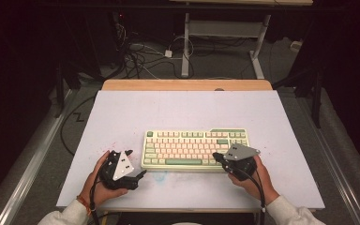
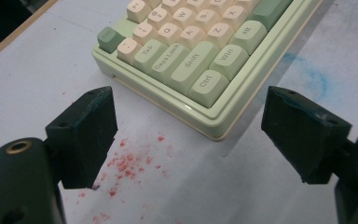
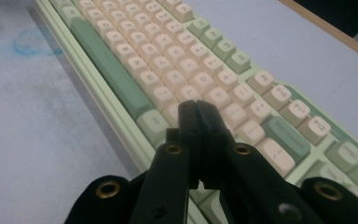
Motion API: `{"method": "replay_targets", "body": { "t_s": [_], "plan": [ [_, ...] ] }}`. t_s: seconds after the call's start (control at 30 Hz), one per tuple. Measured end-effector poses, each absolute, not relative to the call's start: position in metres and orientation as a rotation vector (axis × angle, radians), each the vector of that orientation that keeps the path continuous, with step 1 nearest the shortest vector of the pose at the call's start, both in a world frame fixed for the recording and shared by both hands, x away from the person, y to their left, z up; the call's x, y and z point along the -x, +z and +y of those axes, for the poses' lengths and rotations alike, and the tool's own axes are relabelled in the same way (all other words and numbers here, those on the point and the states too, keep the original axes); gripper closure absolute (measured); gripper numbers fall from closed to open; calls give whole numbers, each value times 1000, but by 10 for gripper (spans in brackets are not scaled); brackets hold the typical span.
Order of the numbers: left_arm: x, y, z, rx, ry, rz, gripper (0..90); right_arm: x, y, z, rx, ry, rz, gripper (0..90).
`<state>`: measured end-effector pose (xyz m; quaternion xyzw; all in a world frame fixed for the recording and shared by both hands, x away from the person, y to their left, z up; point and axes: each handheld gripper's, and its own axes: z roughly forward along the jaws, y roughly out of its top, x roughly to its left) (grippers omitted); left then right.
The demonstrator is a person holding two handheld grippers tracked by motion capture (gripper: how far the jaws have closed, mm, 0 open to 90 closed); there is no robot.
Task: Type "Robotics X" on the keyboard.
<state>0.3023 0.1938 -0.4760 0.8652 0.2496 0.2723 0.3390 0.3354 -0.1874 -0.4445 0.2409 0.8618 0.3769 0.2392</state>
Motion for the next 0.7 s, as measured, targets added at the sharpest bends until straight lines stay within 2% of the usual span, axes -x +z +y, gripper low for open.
{"method": "replay_targets", "body": {
  "t_s": [0.43, 0.7],
  "plan": [
    [-303, -480, 191, -2278, 682, 639, 174, -373, -449, -150, -639, 970, 2402, 899],
    [-304, -481, 190, -2288, 669, 632, 174, -387, -453, -143, -661, 939, 2409, 899]
  ]
}}
